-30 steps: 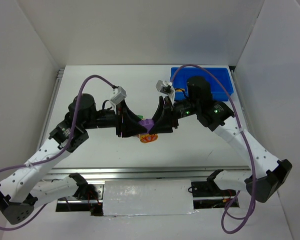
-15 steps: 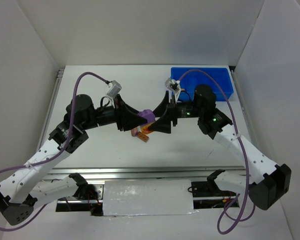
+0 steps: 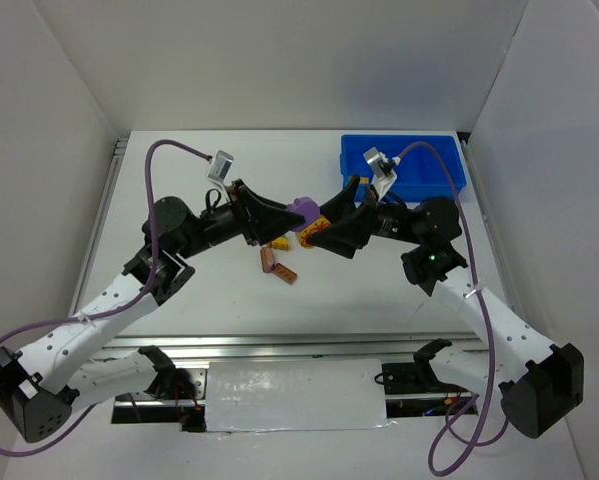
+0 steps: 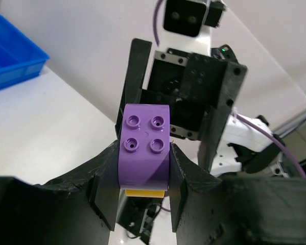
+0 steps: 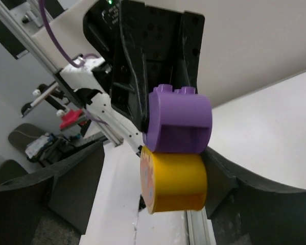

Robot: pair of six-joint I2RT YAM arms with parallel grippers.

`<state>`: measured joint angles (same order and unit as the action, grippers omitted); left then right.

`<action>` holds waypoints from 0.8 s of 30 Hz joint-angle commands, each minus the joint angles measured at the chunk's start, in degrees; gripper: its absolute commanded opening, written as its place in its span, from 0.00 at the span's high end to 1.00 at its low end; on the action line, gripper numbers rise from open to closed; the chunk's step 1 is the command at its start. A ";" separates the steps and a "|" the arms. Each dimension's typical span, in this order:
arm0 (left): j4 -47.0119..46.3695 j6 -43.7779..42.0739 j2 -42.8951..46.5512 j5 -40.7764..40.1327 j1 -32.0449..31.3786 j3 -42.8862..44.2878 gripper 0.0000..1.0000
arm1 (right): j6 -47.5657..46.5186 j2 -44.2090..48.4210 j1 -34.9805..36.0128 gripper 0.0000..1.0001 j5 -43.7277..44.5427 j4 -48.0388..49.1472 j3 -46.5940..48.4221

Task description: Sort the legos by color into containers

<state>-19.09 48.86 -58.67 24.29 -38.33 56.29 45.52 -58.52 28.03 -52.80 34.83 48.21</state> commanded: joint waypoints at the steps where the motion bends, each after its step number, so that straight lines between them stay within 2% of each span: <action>1: -11.40 4.84 1.19 2.34 -0.08 -1.62 1.00 | 3.44 -0.27 -0.52 0.23 -1.08 5.86 2.51; 3: -10.54 4.40 2.16 1.55 -0.08 -2.24 1.00 | 3.70 -0.36 -0.61 0.44 -1.70 5.87 2.25; 5: -10.09 3.70 3.03 0.32 -0.08 -2.50 1.00 | 2.65 -0.02 -0.52 0.45 -1.61 4.55 1.63; 9: -8.33 2.47 3.48 -0.48 -0.08 -1.72 1.00 | 2.03 0.34 -0.70 0.40 -2.05 4.90 0.31; 14: -8.15 2.03 2.69 0.40 -0.08 -0.48 1.00 | 2.30 -0.01 -0.70 0.41 -3.10 5.51 0.75; 15: -7.98 1.94 2.51 0.66 -0.08 -0.40 1.00 | 2.30 -0.01 -0.70 0.53 -3.10 5.43 1.01; 17: -8.68 2.03 2.42 0.84 -0.08 -0.66 1.00 | 2.30 -0.19 -0.70 0.70 -3.45 4.99 1.71; 18: -8.77 2.03 2.42 0.49 -0.08 -0.74 1.00 | 2.30 -0.36 -0.70 0.91 -3.54 4.64 1.98; 19: -8.77 1.85 2.42 0.14 -0.08 -0.92 1.00 | 2.30 -0.63 -0.70 0.99 -3.54 3.85 2.50; 24: -5.44 0.62 2.60 -3.19 0.00 0.39 1.00 | 0.28 -1.94 -0.78 1.00 -3.80 2.26 1.98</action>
<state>-23.86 50.68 -56.38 24.73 -38.44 53.74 48.95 -59.64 27.42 -55.33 36.64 48.53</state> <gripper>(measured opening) 0.481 0.456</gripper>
